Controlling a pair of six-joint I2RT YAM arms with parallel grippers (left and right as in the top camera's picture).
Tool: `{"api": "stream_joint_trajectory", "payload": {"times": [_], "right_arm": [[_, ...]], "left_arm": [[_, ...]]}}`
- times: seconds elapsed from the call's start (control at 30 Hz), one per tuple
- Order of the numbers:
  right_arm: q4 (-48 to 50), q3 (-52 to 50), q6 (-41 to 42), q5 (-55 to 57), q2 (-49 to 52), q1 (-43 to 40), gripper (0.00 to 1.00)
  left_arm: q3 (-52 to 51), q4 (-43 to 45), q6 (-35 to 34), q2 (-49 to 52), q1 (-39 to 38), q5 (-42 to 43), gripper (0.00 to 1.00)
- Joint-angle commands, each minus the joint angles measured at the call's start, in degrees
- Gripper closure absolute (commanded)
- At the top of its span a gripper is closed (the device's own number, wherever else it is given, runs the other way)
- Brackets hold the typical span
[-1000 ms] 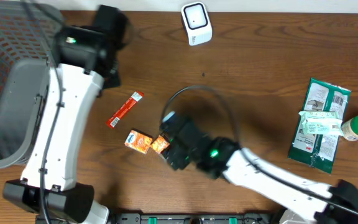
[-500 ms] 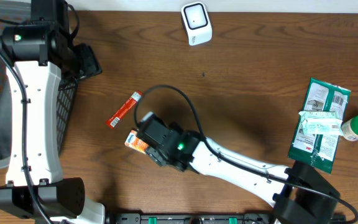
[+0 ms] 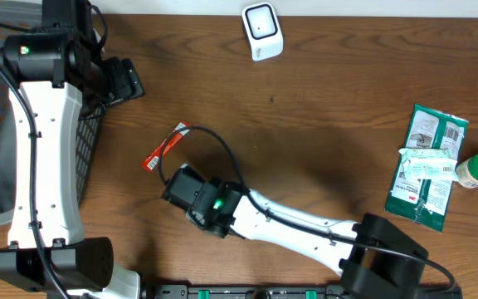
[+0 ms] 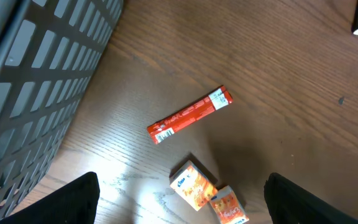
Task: Scan the item barcode
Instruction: 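Grasp an orange Kleenex tissue pack with the right gripper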
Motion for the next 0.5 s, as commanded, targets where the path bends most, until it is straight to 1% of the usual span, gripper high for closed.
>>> {"api": "stream_joint_trajectory", "payload": {"times": [0.0,0.07,0.13,0.33,0.43,0.47], "right_arm": [[0.9,0.3,0.0,0.4,-0.2,0.6,0.53],[0.9,0.3,-0.1,1.7,-0.1,0.9,0.62],[0.7,0.3,-0.1,3.5,0.3,1.1,0.68],[0.5,0.3,0.0,6.4,3.3,3.2,0.75],[0.6,0.3,0.0,10.8,5.3,4.7,0.75],[0.5,0.3,0.0,12.9,6.4,5.3,0.73]], "left_arm": [[-0.2,-0.2,0.7,-0.5,0.2,0.5,0.14],[-0.2,-0.2,0.7,-0.5,0.2,0.5,0.14],[-0.2,-0.2,0.7,-0.5,0.2,0.5,0.14],[-0.2,-0.2,0.7,-0.5,0.2,0.5,0.14],[-0.2,-0.2,0.7,-0.5,0.2,0.5,0.14],[-0.2,-0.2,0.7,-0.5,0.2,0.5,0.14]]}}
